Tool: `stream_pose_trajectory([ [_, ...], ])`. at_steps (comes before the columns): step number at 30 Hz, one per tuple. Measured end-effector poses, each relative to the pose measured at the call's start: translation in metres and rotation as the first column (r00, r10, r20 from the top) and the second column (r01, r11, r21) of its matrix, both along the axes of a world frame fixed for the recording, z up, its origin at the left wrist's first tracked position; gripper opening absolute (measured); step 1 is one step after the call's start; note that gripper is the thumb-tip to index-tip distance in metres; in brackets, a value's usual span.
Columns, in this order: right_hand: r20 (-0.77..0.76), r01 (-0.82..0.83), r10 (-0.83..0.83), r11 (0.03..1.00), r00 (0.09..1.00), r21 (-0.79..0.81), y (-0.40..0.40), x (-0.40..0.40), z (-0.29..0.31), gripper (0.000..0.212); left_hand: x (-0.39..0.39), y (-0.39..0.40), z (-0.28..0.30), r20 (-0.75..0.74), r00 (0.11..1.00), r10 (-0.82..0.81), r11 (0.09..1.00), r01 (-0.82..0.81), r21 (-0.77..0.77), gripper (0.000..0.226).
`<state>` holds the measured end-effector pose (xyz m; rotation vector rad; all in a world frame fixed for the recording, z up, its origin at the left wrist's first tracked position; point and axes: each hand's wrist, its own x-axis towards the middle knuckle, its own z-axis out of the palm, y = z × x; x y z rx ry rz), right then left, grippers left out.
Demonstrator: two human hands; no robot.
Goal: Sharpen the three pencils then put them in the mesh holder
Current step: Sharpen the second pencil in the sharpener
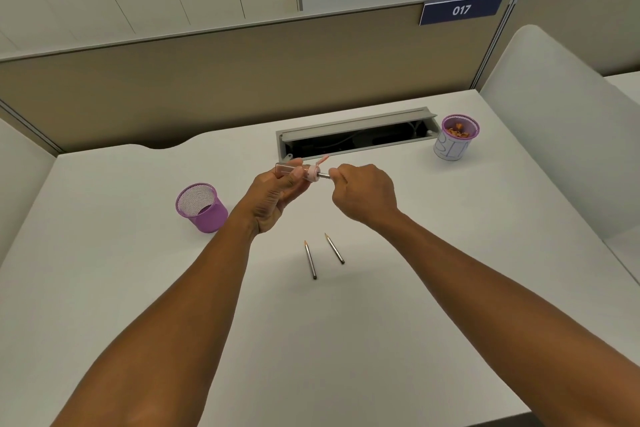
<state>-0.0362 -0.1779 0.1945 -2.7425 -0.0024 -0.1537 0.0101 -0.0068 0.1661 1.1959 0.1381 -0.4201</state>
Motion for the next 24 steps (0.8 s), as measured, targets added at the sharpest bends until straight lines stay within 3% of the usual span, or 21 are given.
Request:
stream_pose_trajectory([
  [1,-0.153,0.069,-0.044,0.985,0.987,0.16,0.0,0.003,0.003,0.03,0.0,0.0,0.001,0.004,1.0,-0.005,1.0,0.005,0.007,0.018],
  [3,-0.45,0.311,-0.063,0.806,0.891,0.503,-0.002,0.008,0.013,0.023,0.0,-0.002,0.002,0.0,1.0,-0.013,1.0,0.013,0.012,0.019],
  [4,-0.521,0.385,-0.044,0.728,0.852,0.567,-0.004,0.007,0.017,0.023,-0.001,-0.002,0.001,-0.005,1.0,-0.011,1.0,0.011,0.003,0.022],
  [5,-0.534,0.386,-0.026,0.721,0.845,0.576,-0.005,0.007,0.019,0.025,-0.002,-0.003,0.0,-0.012,1.0,-0.007,1.0,0.007,-0.012,0.025],
  [7,-0.44,0.269,0.004,0.785,0.898,0.557,-0.005,0.004,0.02,0.03,-0.002,-0.004,-0.001,-0.026,1.0,0.003,0.999,-0.004,-0.04,0.027],
  [10,-0.186,0.035,0.076,0.846,0.98,0.532,-0.006,-0.001,0.009,0.019,-0.001,-0.006,0.002,-0.027,1.0,0.013,0.999,-0.014,-0.032,0.021],
  [13,0.137,-0.174,0.139,0.939,0.981,0.297,-0.013,-0.002,-0.014,0.015,0.001,-0.005,0.004,-0.032,0.999,0.023,0.999,-0.024,-0.022,0.019],
  [16,0.383,-0.192,0.16,0.98,0.91,0.047,-0.019,-0.002,-0.024,0.016,-0.002,-0.008,0.003,-0.035,0.999,0.017,0.999,-0.018,-0.041,0.018],
  [20,0.492,-0.141,0.155,0.988,0.856,-0.066,-0.016,0.001,-0.025,0.015,-0.005,-0.011,-0.002,-0.056,0.998,0.034,0.995,-0.038,-0.087,0.018],
  [24,0.425,-0.082,0.091,0.996,0.901,-0.04,-0.008,-0.003,-0.014,0.018,-0.008,-0.011,-0.004,-0.059,0.998,0.018,0.997,-0.022,-0.076,0.017],
])
